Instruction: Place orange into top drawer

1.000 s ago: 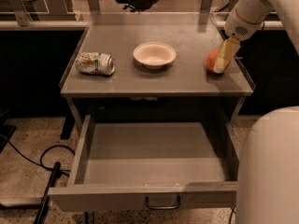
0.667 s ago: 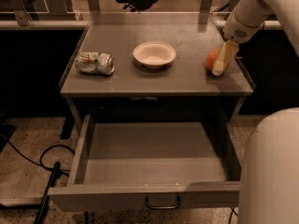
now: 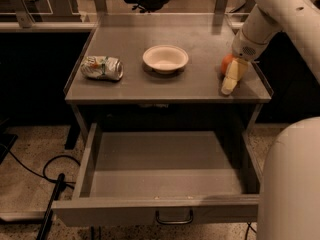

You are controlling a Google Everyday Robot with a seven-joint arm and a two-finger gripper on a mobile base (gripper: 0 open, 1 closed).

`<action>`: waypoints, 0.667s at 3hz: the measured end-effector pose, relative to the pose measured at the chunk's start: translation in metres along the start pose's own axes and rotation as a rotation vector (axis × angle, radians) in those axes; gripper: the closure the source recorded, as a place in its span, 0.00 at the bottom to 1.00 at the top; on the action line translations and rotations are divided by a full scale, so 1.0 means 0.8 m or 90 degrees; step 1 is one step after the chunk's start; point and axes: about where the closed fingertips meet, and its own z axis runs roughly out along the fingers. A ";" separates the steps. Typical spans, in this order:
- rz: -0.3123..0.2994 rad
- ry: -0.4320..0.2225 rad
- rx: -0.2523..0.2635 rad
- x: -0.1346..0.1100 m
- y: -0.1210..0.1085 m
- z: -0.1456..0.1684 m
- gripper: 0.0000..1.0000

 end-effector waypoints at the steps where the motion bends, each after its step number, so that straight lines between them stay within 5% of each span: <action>1: 0.000 0.000 -0.002 0.000 0.001 0.002 0.18; 2: 0.000 0.000 -0.002 0.000 0.001 0.002 0.41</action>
Offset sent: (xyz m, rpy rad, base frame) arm -0.0002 0.0005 -0.0013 0.0003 0.0025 0.0010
